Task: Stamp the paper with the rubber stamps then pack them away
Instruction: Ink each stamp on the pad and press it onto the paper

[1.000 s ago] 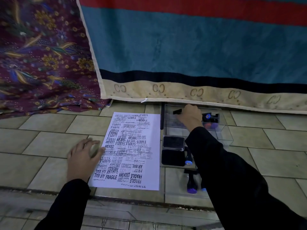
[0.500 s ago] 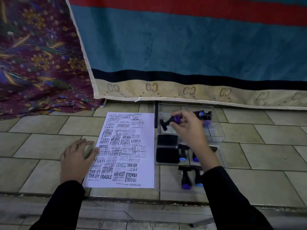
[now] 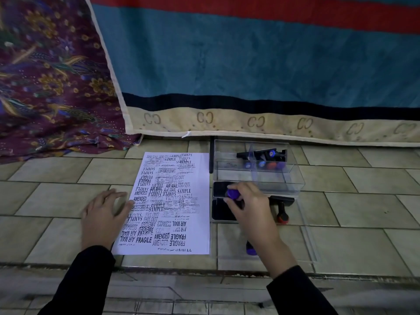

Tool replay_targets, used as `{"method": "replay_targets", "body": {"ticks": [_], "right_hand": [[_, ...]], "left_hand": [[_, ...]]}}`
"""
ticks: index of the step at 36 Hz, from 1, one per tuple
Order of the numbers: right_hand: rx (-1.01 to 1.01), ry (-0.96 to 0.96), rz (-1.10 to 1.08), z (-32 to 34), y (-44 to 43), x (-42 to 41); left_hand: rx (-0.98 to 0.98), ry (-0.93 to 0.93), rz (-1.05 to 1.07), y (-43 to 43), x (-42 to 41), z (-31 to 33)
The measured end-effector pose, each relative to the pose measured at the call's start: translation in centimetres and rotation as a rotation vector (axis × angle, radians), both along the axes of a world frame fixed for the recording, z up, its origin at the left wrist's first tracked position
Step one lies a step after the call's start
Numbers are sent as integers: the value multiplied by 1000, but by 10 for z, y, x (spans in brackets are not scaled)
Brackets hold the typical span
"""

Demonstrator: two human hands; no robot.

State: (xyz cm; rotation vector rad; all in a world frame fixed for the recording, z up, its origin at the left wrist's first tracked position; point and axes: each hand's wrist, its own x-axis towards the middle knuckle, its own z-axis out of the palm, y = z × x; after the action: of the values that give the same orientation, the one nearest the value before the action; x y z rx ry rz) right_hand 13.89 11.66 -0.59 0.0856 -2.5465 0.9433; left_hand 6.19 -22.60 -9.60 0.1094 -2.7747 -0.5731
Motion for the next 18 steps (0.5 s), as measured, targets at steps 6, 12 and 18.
{"method": "replay_targets", "body": {"ticks": [6,12,18], "right_hand": [[35,2,-32,-12,-9,2],[40,-6,-23,-19,-16,0],[57,-2,-32,-21,-20,-3]], "left_hand": [[9,8,-2,2,1,4],[7,5,2,2,1,2],[15,15,-6,0,0,-1]]}}
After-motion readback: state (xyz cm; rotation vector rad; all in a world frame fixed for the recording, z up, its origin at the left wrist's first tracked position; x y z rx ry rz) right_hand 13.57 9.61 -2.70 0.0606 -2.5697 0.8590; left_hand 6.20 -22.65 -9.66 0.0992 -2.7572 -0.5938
